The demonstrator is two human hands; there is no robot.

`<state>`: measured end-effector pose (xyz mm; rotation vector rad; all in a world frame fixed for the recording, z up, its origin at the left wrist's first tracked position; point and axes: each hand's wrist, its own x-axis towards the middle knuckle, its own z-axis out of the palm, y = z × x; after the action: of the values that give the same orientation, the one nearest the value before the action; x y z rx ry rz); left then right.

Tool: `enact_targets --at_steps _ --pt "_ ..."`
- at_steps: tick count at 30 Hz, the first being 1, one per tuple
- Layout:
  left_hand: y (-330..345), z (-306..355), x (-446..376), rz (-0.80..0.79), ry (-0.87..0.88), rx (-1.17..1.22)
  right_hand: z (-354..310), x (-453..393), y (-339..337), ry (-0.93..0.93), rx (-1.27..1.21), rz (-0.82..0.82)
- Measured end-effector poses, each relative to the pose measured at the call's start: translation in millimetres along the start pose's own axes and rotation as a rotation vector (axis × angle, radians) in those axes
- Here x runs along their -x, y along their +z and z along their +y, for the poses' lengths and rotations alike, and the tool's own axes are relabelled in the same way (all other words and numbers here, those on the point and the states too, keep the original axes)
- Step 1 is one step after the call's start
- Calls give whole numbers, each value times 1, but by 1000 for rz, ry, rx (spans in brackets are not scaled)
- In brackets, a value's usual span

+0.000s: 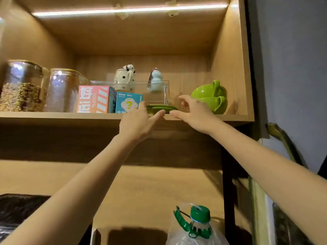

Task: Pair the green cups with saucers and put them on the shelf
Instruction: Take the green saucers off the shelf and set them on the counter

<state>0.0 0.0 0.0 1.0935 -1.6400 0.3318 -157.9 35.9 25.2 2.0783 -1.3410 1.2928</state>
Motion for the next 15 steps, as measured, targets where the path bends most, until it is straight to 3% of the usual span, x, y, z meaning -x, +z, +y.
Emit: enact_targets --at_steps 7,15 --pt "19 -11 -25 118 -17 -133 10 -34 14 47 111 -94" --pt "20 -14 -31 74 -23 -148 8 -45 18 119 228 -248"
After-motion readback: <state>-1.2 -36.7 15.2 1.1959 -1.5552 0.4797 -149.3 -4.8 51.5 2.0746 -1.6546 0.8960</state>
